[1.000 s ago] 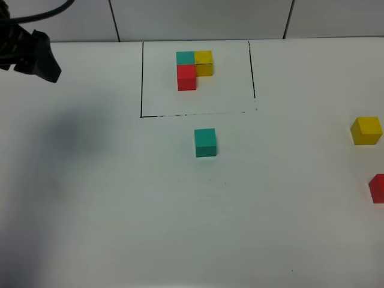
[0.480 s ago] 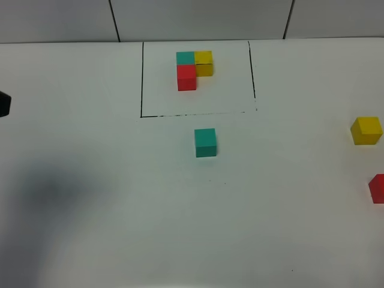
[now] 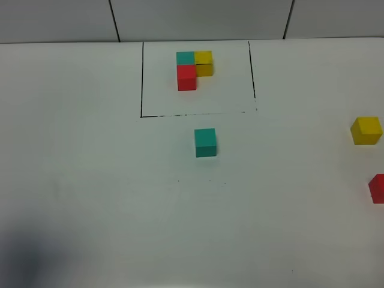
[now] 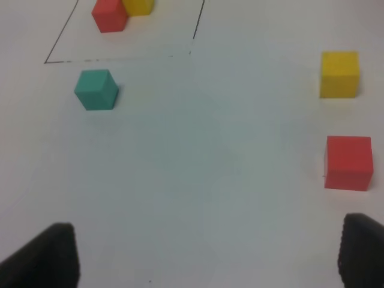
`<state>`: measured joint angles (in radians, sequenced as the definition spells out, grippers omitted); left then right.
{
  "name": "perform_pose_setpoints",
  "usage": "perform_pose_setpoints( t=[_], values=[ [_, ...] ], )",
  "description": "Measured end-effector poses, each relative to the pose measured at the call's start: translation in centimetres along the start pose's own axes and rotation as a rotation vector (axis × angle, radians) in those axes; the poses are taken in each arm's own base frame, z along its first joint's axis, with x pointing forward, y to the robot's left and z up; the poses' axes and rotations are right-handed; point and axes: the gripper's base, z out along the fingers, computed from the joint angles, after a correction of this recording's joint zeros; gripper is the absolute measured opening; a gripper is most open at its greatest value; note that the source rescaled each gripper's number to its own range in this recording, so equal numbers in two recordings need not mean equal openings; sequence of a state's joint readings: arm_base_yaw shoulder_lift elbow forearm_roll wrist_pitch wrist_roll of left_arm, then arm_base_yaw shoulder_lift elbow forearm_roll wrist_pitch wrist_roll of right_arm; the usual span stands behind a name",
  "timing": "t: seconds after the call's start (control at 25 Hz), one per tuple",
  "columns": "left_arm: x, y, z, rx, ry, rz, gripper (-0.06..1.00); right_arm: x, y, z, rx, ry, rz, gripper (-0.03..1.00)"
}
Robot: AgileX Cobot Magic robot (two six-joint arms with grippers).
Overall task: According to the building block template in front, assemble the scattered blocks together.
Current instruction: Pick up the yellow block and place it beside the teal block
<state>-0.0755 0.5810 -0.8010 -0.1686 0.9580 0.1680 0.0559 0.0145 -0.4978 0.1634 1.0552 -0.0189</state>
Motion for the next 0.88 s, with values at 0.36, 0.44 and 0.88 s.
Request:
perform_pose_setpoints(
  t=[0.36,0.44,0.88],
  values=[
    [5.6,-0.9,-1.3,0.020,-0.087,0.009,0.81,0.0,0.0,0.0,0.000,0.000,0.000,0.82],
    [6.5,-1.1,-1.6,0.019,-0.110,0.014,0.81,0.0,0.0,0.0,-0.001,0.000,0.000,0.82],
    [9.9,-1.3,-1.0,0.027,-0.096,0.024,0.81,0.0,0.0,0.0,-0.002,-0.002,0.001,0.82]
  ],
)
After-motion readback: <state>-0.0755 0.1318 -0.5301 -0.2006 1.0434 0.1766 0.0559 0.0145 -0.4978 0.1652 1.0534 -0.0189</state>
